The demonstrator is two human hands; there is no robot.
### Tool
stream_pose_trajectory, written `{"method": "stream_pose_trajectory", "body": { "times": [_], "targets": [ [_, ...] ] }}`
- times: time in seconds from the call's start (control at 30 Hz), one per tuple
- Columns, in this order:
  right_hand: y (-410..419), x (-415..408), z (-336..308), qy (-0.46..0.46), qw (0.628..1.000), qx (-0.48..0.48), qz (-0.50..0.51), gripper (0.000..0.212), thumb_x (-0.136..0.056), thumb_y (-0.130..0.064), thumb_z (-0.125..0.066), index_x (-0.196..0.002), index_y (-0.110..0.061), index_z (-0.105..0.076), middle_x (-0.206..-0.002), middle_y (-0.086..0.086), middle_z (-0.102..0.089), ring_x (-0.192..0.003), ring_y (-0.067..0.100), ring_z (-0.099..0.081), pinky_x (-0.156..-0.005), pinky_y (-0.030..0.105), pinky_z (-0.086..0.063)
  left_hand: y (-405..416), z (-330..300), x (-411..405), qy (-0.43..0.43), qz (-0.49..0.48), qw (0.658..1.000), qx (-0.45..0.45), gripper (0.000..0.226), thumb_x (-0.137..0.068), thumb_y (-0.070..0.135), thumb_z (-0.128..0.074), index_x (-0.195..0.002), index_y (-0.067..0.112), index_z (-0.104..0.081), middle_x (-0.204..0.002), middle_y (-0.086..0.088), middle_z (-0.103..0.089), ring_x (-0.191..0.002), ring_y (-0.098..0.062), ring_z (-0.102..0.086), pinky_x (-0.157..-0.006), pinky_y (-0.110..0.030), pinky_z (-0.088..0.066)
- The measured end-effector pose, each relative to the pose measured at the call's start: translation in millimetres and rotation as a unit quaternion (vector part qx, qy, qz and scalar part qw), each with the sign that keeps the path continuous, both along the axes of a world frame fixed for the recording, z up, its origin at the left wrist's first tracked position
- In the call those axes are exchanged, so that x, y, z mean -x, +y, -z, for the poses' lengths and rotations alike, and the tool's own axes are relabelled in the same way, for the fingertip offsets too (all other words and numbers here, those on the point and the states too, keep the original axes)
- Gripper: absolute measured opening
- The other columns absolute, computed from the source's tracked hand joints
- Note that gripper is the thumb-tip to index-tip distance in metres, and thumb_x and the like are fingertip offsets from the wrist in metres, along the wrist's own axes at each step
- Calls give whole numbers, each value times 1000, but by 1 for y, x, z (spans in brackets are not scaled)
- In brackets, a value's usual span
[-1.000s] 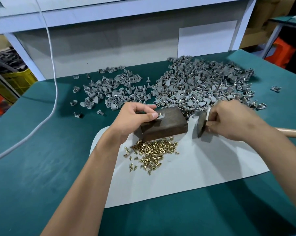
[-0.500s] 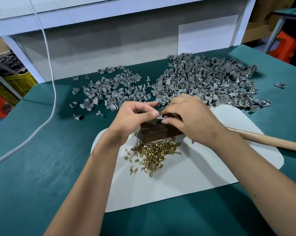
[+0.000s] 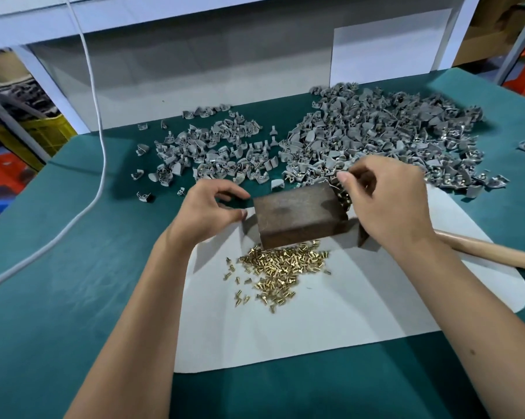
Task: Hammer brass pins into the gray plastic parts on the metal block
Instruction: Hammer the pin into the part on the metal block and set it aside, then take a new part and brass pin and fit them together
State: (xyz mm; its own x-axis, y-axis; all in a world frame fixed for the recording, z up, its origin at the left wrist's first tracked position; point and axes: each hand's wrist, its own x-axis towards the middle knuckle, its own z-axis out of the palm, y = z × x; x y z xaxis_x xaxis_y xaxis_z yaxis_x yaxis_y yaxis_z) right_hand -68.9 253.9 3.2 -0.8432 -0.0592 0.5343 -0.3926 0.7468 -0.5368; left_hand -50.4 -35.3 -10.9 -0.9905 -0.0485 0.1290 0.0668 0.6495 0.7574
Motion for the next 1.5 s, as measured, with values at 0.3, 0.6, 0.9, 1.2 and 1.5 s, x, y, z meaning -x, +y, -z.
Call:
{"method": "stream_pose_trajectory", "body": {
  "times": [0.3, 0.6, 0.9, 1.2, 1.5],
  "targets": [
    [-63, -65, 2, 42, 901, -184, -390, 21, -100, -36, -63, -102, -17, -72, -95, -6, -64, -95, 14, -54, -79, 36, -52, -7, -2, -4, 6, -15, 999, -41, 22, -73, 8, -90, -92, 8, -78, -83, -5, -78, -79, -16, -77, -81, -33, -63],
    [-81, -77, 7, -1, 859, -262, -439, 17, -99, -36, -62, -103, -21, -67, -101, -5, -56, -103, 16, -46, -87, 36, -45, -17, -3, -6, -19, 22, 999, -14, 16, -80, 7, -85, -95, 10, -79, -81, -10, -75, -71, -17, -66, -73, -38, -55],
    [-73, -74, 6, -3, 889, -256, -380, 14, -105, -30, -50, -99, -18, -52, -101, -3, -55, -96, 15, -43, -83, 33, -43, -19, -10, -6, -22, 17, 997, 69, 9, -79, 10, -87, -84, 13, -81, -76, 1, -77, -67, -8, -70, -70, -23, -57],
    [-64, -62, 10, 48, 930, -16, -363, 7, -94, -12, -74, -97, -7, -76, -95, -2, -70, -91, 13, -64, -85, 33, -52, -11, -11, -4, 25, -11, 999, 38, 11, -79, 2, -86, -85, 3, -77, -78, -7, -74, -65, -9, -67, -67, -20, -54],
    [-40, -36, 2, 94, 971, 77, -204, 11, -90, -3, -74, -99, -7, -80, -94, 1, -75, -89, 12, -69, -83, 28, -56, 42, -16, 0, 92, -5, 947, -308, 8, -87, 2, -77, -91, 9, -77, -76, -6, -73, -71, -16, -67, -69, -26, -58]
  ]
}}
